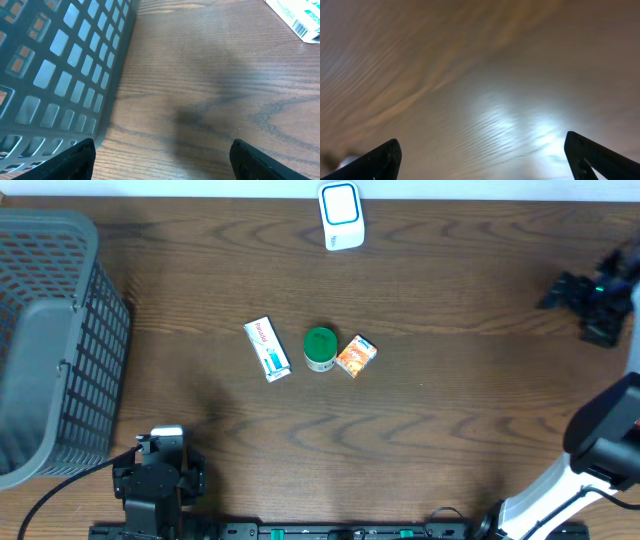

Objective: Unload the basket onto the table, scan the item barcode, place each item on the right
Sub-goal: 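Carry the TOP bar to the right table edge and release it, then move the right gripper over the orange Kleenex pack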

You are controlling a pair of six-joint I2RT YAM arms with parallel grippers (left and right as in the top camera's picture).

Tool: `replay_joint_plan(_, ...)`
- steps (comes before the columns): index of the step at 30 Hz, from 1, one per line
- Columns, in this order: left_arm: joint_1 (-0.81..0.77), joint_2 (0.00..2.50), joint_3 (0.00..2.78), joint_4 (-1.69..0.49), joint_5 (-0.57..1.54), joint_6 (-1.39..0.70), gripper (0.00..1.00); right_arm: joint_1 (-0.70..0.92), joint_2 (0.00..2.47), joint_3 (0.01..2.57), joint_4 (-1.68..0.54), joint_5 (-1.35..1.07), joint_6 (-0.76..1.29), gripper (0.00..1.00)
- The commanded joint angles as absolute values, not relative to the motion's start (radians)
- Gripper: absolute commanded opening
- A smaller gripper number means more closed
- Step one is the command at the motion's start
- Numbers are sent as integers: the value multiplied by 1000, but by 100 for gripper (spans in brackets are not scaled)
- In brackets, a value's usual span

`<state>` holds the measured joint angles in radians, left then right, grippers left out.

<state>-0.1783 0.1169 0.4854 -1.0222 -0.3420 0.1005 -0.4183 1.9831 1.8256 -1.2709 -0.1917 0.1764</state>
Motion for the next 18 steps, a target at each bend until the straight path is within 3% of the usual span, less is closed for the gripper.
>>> replay_joint_plan(1, -175, 115, 493, -1024, -345, 89, 86, -304, 1974, 1837, -1289, -296, 116, 99)
replay_joint_plan(18, -175, 115, 493, -1024, -345, 89, 86, 326, 1975, 1764, -1118, -159, -134, 99)
